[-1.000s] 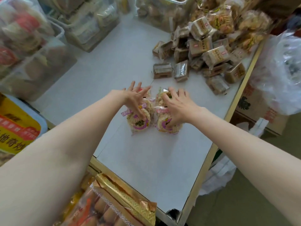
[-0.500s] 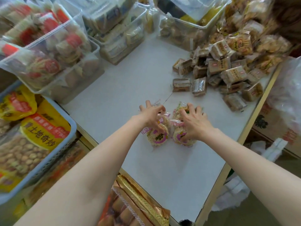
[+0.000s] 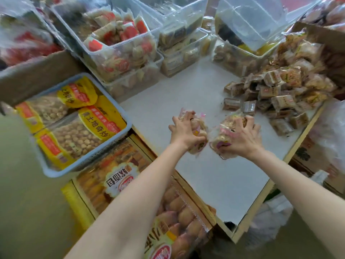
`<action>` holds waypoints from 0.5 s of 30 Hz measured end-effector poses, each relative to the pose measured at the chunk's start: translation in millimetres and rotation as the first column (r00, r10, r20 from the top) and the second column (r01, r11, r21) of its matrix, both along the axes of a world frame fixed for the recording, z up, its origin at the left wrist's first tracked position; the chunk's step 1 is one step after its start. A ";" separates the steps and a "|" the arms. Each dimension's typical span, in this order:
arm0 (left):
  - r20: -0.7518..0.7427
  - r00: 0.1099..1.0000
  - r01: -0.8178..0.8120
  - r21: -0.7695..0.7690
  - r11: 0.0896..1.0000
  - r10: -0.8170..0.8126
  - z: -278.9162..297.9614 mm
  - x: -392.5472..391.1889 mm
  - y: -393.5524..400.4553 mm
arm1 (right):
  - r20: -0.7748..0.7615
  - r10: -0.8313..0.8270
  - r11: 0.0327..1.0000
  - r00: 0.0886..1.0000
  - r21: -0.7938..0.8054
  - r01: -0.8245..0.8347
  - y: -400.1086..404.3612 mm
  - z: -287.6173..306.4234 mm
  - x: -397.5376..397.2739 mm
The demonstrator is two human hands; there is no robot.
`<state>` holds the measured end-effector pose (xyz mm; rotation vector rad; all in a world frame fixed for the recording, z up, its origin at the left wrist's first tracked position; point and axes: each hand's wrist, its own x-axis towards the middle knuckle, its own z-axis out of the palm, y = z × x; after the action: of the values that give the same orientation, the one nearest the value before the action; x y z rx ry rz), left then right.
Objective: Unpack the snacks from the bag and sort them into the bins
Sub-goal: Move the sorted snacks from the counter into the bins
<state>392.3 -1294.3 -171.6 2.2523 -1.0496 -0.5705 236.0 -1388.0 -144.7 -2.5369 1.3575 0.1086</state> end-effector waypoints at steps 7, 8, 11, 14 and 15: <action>0.082 0.952 -0.262 -0.274 0.925 0.295 66.6 78.6 218.5 | 0.103 0.326 0.940 0.940 -0.140 -0.311 163.8 88.8 87.2; 0.091 0.941 -0.290 -0.281 0.915 0.326 71.1 88.9 259.7 | 0.142 0.392 0.917 0.909 -0.136 -0.375 206.6 104.9 100.3; -0.004 0.893 -0.432 -0.293 0.853 0.450 76.2 109.5 396.3 | 0.259 0.543 0.837 0.798 -0.091 -0.540 318.1 116.8 149.7; -0.136 0.788 -0.611 -0.290 0.737 0.600 69.8 118.5 532.5 | 0.206 0.765 0.642 0.610 -0.158 -0.751 419.5 103.7 202.0; -0.145 0.750 -0.658 -0.265 0.705 0.645 69.7 123.4 573.8 | 0.166 0.830 0.557 0.533 -0.198 -0.806 450.6 97.5 220.4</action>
<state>515.7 -720.5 -101.9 2.1231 -0.2240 -0.1283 456.4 -937.3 -47.1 -2.9173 -0.0419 -0.1018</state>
